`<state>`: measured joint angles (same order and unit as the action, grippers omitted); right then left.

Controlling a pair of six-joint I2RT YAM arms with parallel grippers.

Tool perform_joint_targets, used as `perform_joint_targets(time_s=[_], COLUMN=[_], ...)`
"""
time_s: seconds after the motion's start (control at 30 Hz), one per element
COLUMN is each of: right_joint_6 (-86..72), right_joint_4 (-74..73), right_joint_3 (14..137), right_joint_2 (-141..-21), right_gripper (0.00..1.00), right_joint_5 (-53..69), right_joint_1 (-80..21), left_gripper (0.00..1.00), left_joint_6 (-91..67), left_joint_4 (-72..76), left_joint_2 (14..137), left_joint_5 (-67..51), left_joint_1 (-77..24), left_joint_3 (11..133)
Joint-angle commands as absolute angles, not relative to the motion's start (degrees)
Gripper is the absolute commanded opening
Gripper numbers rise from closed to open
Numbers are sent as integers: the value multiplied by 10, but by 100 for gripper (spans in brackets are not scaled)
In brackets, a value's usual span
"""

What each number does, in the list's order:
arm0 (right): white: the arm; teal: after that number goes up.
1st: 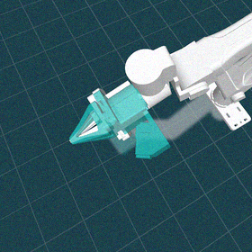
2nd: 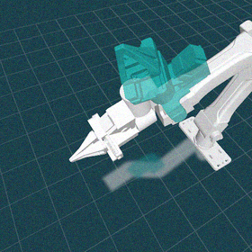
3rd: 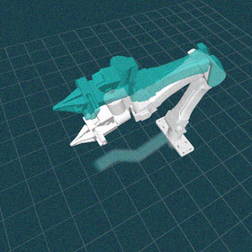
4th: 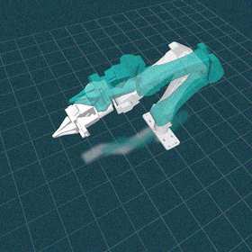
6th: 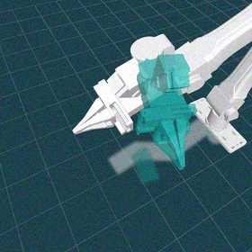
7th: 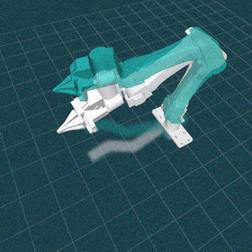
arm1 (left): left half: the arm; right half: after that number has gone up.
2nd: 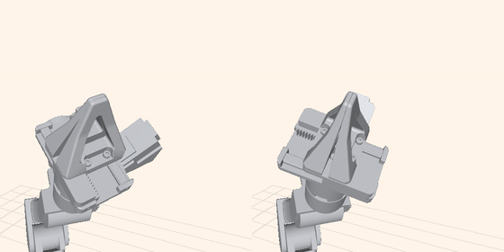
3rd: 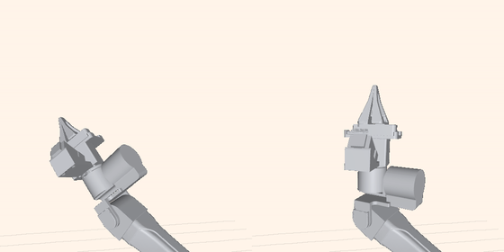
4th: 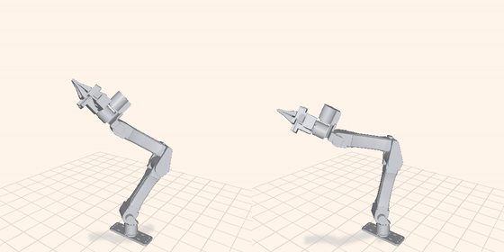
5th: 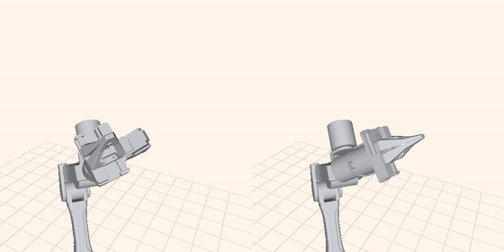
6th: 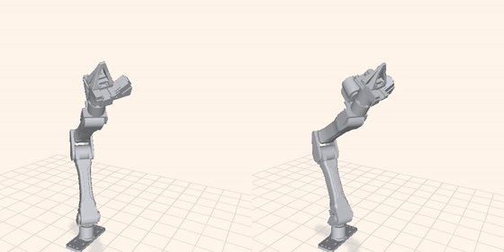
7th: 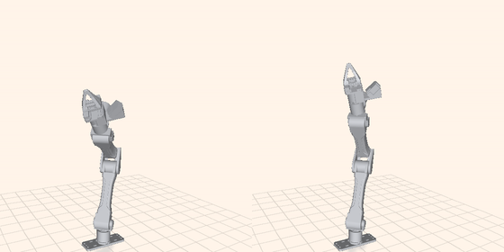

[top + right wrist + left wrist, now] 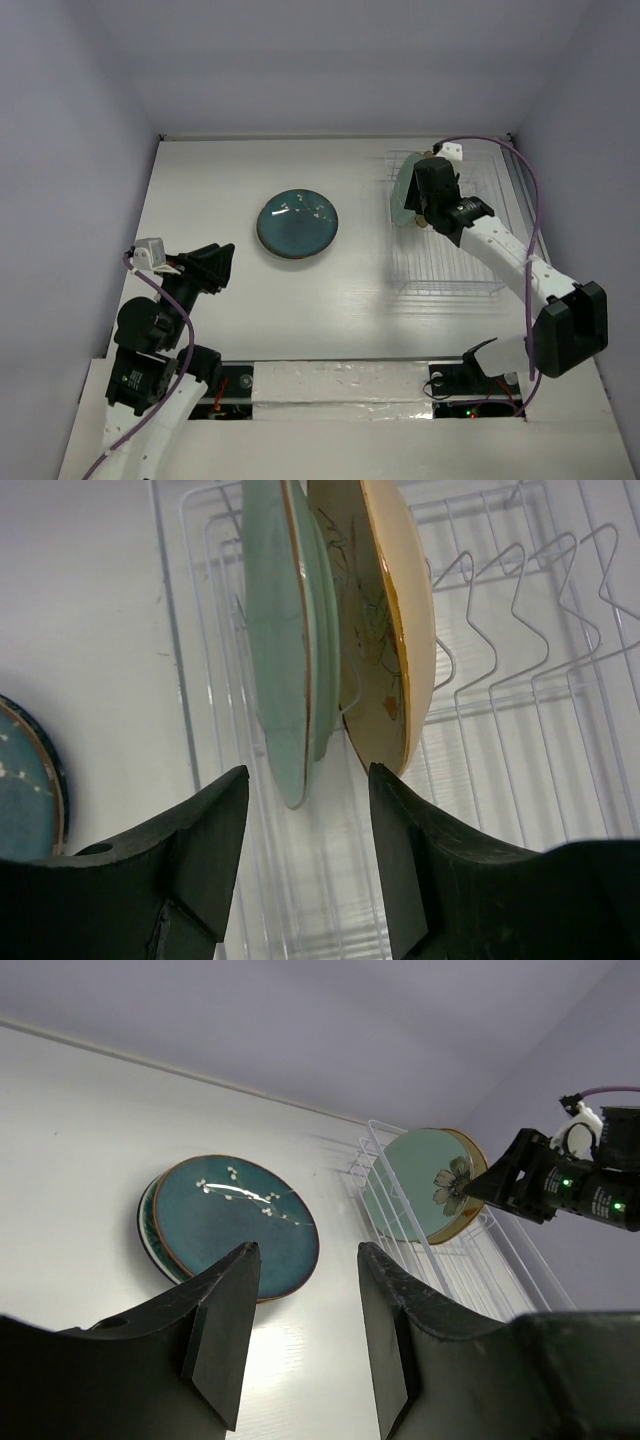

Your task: Unload the plates from the dish rack

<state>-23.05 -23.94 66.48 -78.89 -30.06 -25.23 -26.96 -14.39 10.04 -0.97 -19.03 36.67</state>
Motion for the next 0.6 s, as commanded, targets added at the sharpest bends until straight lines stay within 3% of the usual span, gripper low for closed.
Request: perform_joint_targets(time_s=[0.0,0.3,0.4,0.5,0.57], right_joint_6=[-217,-204,-196,-187,-179], right_joint_4=[-216,-192,-201,-203,-211], right_joint_3=[689,720,739,744,751], right_joint_2=[-809,-894,-909,-898,-894], right_gripper=[56,50,40,20,12], right_joint_5=[-296,-309,-326,-325,-328], right_joint_1=[-240,-228,-228,-228,-228], left_gripper=[41,41,41,41,41], left_joint_6=[-270,-269,-269,-269,-269], left_joint_4=[-118,-117,-116,-115,-114], left_joint_2=[103,104,104,105,105], left_joint_5=[-11,-13,-14,-15,-16], left_joint_1=[-192,-192,-192,-192,-187], left_joint_3=[370,369,370,369,369])
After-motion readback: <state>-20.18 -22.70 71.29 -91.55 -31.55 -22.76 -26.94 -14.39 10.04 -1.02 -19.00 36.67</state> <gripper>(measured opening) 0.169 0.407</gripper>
